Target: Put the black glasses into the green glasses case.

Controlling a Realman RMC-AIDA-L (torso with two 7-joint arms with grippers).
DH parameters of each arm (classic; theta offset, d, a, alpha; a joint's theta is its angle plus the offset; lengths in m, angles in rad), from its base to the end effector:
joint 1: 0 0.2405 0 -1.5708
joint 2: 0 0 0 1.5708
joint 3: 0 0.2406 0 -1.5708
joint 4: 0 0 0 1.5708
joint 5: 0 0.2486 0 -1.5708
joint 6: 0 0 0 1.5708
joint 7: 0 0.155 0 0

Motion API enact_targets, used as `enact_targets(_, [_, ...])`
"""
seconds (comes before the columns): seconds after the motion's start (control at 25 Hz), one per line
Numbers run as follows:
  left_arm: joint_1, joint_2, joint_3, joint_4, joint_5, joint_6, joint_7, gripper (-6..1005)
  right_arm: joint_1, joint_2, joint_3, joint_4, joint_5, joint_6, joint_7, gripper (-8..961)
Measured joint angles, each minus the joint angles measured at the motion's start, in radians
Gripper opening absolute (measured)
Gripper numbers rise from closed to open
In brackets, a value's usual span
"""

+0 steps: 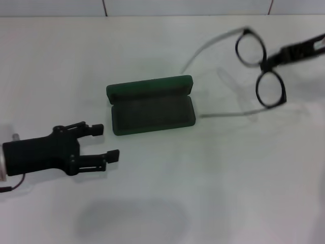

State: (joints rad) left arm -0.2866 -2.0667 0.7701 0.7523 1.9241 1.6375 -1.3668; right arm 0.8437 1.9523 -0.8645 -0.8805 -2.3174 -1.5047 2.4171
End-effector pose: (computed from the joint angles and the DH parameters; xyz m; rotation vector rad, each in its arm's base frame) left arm -0.3212 0.2931 0.0151 -2.6823 -0.7417 -0.6848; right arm 0.1695 0.4533 0.0592 -2.5653 1.2804 0.1769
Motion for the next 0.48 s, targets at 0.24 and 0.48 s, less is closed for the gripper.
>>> enact_targets(0.24, [-0.076,0.002,0.002,-0.127,0.001,0.008,-0.064,880,-0.091,0.026,0.045,0.015,0.266,0.121,-0.289,56])
enact_targets(0.48, [-0.152,-0.01,-0.004,-0.23,-0.012,0.009,-0.149,880,-0.106,0.069,0.028,0.157,0.5,0.204,-0.529,56])
